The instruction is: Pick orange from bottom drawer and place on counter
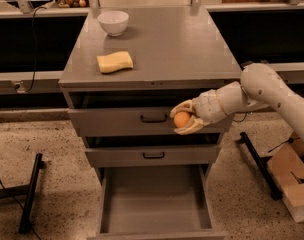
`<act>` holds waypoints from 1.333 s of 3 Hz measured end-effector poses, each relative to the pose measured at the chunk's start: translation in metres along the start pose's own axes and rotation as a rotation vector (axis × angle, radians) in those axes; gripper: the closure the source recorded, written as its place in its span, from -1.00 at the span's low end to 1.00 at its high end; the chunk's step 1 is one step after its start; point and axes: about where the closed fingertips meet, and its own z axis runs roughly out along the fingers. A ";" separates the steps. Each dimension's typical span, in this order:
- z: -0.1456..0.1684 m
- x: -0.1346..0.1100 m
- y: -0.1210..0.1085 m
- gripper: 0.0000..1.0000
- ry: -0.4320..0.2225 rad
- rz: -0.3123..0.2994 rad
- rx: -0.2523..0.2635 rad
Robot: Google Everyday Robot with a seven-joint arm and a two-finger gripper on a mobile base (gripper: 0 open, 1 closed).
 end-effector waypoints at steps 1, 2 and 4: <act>-0.017 -0.028 -0.021 1.00 0.003 0.019 0.020; -0.038 -0.057 -0.060 1.00 0.001 0.014 0.036; -0.085 -0.085 -0.108 1.00 0.017 0.069 0.163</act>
Offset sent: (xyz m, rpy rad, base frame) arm 0.0640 0.0093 0.1553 0.0251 -0.0513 -0.0550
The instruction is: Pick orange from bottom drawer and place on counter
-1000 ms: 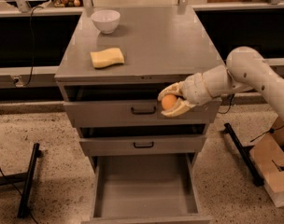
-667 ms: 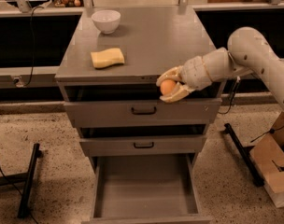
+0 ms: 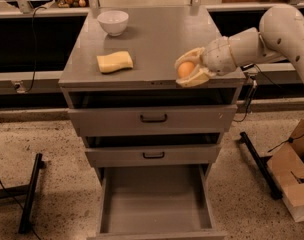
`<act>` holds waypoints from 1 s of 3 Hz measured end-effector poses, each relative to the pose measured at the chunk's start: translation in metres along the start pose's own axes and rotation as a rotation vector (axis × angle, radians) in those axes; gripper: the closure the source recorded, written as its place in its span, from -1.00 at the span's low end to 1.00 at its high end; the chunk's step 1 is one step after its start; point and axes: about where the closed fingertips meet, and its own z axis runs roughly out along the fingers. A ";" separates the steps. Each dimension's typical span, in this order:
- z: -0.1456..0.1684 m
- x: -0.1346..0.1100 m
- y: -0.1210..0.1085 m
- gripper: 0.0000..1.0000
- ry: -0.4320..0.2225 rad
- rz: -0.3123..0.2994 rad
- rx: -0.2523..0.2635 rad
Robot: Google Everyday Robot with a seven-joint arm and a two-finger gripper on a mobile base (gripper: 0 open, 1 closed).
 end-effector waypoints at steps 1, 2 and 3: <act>-0.012 0.009 -0.030 1.00 0.027 0.096 0.125; -0.014 0.028 -0.057 1.00 0.043 0.189 0.213; -0.008 0.052 -0.079 1.00 0.062 0.273 0.253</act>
Offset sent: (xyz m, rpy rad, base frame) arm 0.0942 -0.0518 0.0094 0.1215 0.0569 -0.4358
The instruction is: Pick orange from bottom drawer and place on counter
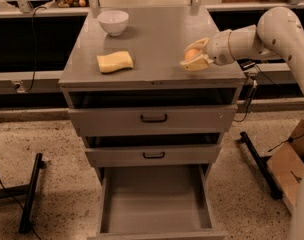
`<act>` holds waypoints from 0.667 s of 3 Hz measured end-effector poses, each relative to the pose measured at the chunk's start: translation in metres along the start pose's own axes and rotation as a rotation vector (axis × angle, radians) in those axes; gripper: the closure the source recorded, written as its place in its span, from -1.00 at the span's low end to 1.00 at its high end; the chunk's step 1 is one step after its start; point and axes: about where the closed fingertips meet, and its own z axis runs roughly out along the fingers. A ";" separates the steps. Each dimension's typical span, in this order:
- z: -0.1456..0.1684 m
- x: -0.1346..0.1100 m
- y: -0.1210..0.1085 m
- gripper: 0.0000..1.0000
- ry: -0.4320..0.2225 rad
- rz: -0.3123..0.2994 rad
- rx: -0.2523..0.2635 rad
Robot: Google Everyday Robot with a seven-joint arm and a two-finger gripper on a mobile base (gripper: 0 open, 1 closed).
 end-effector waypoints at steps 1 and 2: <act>0.011 0.014 -0.018 1.00 0.005 0.069 0.025; 0.020 0.015 -0.028 0.65 -0.003 0.084 0.018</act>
Offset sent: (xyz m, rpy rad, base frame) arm 0.0550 -0.0104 -0.0078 0.0590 0.0559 -0.0607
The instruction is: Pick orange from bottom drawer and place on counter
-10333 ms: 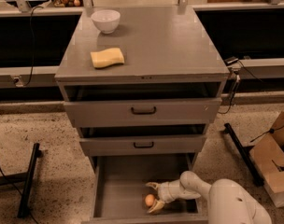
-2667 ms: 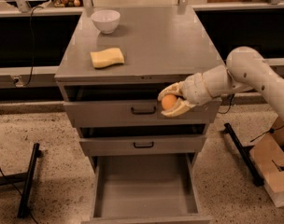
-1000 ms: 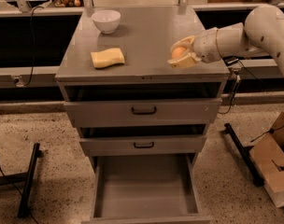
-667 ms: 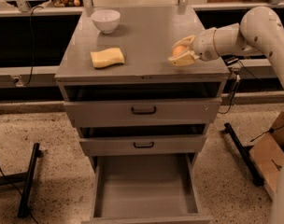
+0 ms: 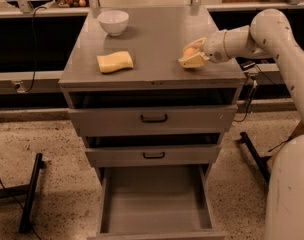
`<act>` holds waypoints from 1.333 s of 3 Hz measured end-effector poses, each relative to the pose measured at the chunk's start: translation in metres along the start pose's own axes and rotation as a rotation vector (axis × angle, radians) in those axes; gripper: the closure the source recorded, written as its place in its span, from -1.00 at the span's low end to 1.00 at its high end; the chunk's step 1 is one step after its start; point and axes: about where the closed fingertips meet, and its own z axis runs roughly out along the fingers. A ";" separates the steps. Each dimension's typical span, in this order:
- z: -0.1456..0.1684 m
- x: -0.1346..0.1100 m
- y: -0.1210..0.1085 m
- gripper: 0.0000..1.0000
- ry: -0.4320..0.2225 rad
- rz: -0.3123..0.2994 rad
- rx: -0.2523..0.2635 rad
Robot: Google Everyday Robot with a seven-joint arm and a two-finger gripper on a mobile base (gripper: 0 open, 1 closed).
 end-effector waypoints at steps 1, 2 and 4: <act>0.002 -0.001 0.000 0.19 -0.002 -0.001 -0.001; 0.006 -0.001 0.001 -0.31 -0.003 -0.001 -0.007; 0.012 -0.001 0.004 -1.00 -0.004 0.000 -0.017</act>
Offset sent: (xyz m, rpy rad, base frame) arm 0.0013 0.0012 0.0006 0.0015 -0.0022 0.0013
